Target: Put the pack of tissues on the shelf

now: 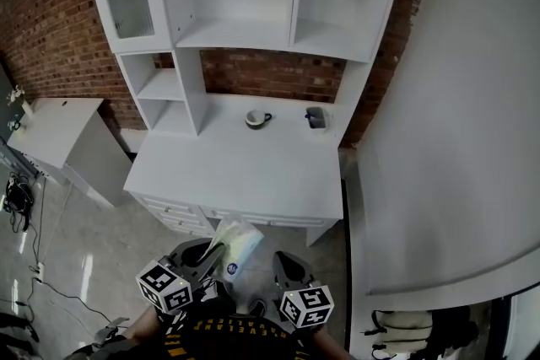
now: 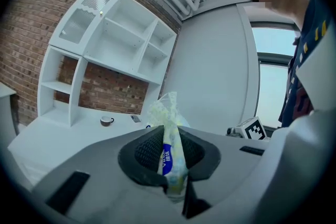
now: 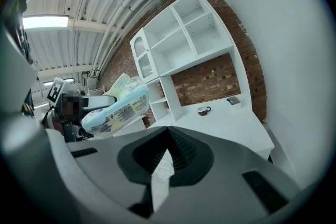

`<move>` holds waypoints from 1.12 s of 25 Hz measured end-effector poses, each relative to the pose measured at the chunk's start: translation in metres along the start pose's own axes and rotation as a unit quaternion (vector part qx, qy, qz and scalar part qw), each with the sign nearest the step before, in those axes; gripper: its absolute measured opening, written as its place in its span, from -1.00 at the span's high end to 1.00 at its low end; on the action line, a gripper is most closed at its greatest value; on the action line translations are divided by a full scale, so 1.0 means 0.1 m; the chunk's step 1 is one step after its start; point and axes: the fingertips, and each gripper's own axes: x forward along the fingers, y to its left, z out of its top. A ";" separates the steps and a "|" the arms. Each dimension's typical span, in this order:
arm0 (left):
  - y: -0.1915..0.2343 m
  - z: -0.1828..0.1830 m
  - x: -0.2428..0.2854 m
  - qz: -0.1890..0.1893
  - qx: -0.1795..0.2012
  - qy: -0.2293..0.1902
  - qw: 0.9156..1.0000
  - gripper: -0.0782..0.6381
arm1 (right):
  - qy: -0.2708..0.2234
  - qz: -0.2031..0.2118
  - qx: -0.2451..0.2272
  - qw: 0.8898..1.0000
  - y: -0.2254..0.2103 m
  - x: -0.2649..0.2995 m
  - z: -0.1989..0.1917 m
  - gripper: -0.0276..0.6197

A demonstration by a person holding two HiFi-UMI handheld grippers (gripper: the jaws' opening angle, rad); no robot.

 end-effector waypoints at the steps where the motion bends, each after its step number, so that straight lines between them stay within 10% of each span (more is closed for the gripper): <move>1: 0.03 -0.01 0.02 0.001 -0.002 0.001 1.000 0.66 | 0.003 0.001 0.001 1.000 -0.01 0.03 -0.01 0.90; 28: 1.54 0.57 0.60 -0.054 -0.001 -0.004 0.999 0.66 | -0.016 -0.041 -0.005 0.999 -0.08 1.51 0.57 0.90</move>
